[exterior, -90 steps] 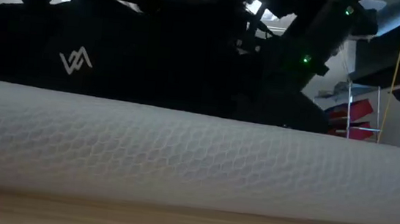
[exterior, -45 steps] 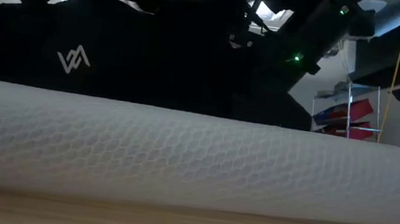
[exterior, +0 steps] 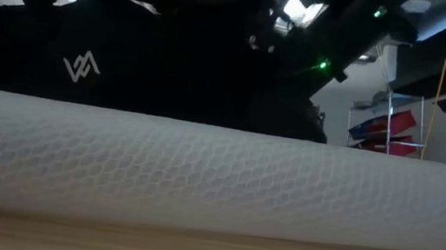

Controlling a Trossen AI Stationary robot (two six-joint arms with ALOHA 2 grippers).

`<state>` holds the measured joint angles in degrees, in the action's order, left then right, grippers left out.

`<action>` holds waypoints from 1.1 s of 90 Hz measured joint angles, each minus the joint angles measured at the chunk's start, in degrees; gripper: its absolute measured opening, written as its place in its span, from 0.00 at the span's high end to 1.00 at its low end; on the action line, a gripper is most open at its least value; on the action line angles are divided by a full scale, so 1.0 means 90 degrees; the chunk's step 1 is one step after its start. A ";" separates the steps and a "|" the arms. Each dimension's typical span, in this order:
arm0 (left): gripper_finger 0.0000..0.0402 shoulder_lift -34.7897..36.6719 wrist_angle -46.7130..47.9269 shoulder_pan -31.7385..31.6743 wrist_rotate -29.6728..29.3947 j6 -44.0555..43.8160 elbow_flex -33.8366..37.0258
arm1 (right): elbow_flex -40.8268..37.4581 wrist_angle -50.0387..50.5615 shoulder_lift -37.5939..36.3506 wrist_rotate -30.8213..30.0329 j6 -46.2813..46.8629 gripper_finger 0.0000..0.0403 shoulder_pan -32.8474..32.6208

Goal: Unpack backpack
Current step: Remove the white charger cable from the black bag

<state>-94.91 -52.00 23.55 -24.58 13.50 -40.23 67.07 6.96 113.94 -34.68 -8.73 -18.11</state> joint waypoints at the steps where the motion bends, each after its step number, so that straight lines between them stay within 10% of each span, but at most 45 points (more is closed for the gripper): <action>1: 1.00 0.0000 0.0009 -0.0002 -0.0003 0.0000 0.0002 | 0.0000 -0.0014 0.0017 0.0006 -0.0021 0.36 0.0013; 61: 1.00 -0.0019 0.0148 -0.0005 -0.0051 -0.0044 0.0027 | 0.0012 0.0044 0.0343 0.1088 -0.0051 0.62 0.0246; 99: 1.00 -0.0017 0.0252 -0.0005 -0.0046 -0.0073 0.0027 | 0.0027 0.0081 0.0366 0.0069 -0.0057 0.83 0.0297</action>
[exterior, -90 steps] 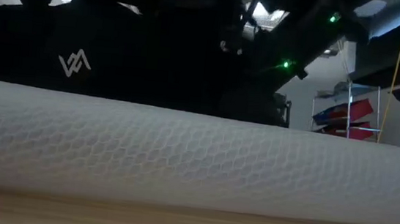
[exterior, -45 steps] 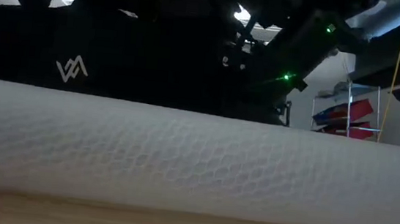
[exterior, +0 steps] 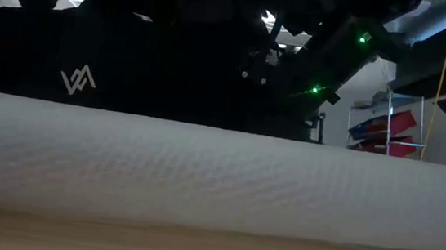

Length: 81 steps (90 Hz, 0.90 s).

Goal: Unpack backpack
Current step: Remove the white charger cable from the black bag

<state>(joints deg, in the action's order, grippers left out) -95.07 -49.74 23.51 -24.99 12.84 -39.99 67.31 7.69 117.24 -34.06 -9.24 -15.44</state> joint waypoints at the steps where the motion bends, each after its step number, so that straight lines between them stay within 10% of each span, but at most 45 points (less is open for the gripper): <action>1: 1.00 0.0000 0.0000 0.0000 0.0000 0.0000 0.0000 | 0.0000 -0.0002 0.0001 -0.0037 0.0002 0.84 0.0000; 14: 1.00 0.0005 0.0005 0.0000 0.0000 0.0000 0.0000 | 0.0001 -0.0004 0.0001 -0.0331 0.0224 0.98 0.0000; 81: 1.00 0.0027 -0.0134 0.0027 0.0206 -0.0034 0.0001 | 0.0012 0.1232 -0.1106 -0.1487 0.1687 1.00 -0.1443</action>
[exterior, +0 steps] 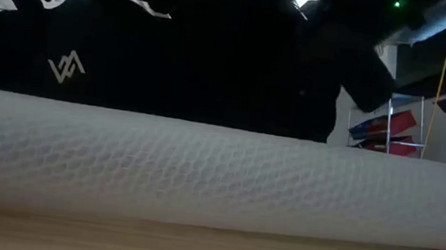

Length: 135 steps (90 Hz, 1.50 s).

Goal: Unpack backpack
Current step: Remove the white charger cable from the black bag

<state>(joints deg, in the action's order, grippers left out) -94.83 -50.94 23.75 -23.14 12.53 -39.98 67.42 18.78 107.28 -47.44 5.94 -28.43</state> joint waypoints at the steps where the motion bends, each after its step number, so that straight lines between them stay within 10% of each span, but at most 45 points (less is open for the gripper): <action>1: 1.00 0.0000 -0.0002 0.0000 -0.0006 0.0000 0.0002 | 0.0000 0.0011 0.0000 0.0003 0.0032 1.00 -0.0005; 22: 1.00 -0.0007 -0.0105 -0.0012 -0.0051 0.0015 0.0016 | 0.0002 -0.0138 0.0068 0.0694 0.0441 0.92 0.0303; 53: 1.00 -0.0015 -0.0055 -0.0012 -0.0029 0.0007 0.0031 | -0.0060 -0.0944 0.0099 0.1431 -0.1946 0.50 0.0634; 99: 1.00 -0.0036 0.0060 -0.0030 -0.0111 -0.0044 0.0058 | -0.0079 -0.1301 0.0266 0.3461 -0.2571 0.60 0.1232; 123: 1.00 -0.0036 0.0328 -0.0039 -0.0265 -0.0049 0.0070 | -0.0078 -0.1406 0.0536 0.3582 -0.2463 0.52 0.1506; 135: 1.00 -0.0036 0.0851 -0.0049 -0.0465 -0.0059 0.0070 | -0.0080 -0.1532 0.0782 0.2133 -0.2306 0.48 0.1487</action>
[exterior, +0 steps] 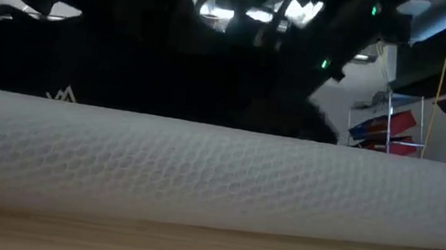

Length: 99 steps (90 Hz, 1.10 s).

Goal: Unpack backpack
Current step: Remove the white charger cable from the black bag

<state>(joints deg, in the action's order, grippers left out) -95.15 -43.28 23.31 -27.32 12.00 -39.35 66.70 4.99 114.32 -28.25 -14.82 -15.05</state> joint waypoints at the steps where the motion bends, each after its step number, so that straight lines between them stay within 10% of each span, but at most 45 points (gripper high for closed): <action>1: 1.00 0.0000 0.0028 -0.0003 -0.0025 -0.0010 0.0000 | -0.0003 0.0010 0.0013 -0.0054 0.0020 0.48 0.0000; 28: 1.00 0.0002 0.0110 -0.0017 -0.0460 -0.0227 -0.0015 | -0.0338 -0.0909 0.0148 -0.0691 0.0681 0.63 -0.0123; 59: 1.00 0.0049 -0.0120 0.0025 -0.0309 -0.0321 -0.0092 | -0.2745 -0.5162 -0.0038 -0.0537 0.3117 0.71 -0.0192; 99: 1.00 0.0036 -0.0450 -0.0002 -0.0477 -0.0327 -0.0068 | -0.1828 -0.5085 -0.0080 -0.1067 0.2791 0.41 -0.1053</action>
<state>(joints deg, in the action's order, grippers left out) -94.83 -47.33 23.29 -31.62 9.06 -39.97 50.25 -40.78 113.60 -37.85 10.30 -24.52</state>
